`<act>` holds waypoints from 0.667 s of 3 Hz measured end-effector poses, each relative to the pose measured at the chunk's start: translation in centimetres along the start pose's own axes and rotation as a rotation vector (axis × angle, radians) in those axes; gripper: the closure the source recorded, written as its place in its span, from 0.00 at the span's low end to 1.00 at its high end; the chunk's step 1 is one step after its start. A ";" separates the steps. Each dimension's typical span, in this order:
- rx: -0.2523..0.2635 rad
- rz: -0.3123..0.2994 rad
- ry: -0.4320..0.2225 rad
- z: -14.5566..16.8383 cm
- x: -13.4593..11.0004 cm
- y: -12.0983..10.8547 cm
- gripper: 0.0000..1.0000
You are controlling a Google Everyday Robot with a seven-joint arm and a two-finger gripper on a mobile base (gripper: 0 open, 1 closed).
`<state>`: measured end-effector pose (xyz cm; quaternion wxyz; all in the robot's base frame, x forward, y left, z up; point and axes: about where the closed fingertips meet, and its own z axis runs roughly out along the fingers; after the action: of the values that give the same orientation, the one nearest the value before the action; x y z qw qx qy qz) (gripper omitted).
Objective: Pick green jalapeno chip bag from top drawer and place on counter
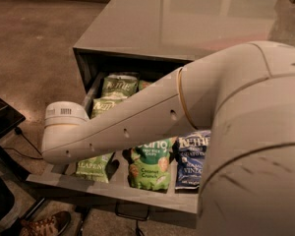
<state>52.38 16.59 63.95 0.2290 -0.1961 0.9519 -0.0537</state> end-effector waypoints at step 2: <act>-0.019 -0.031 0.029 1.8 1.0 0.8 0.00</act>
Offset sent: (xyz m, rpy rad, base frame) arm -0.0056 0.0082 -0.0388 0.0380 0.0791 -0.0135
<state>52.08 16.94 61.76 0.2125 -0.2124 0.9524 -0.0509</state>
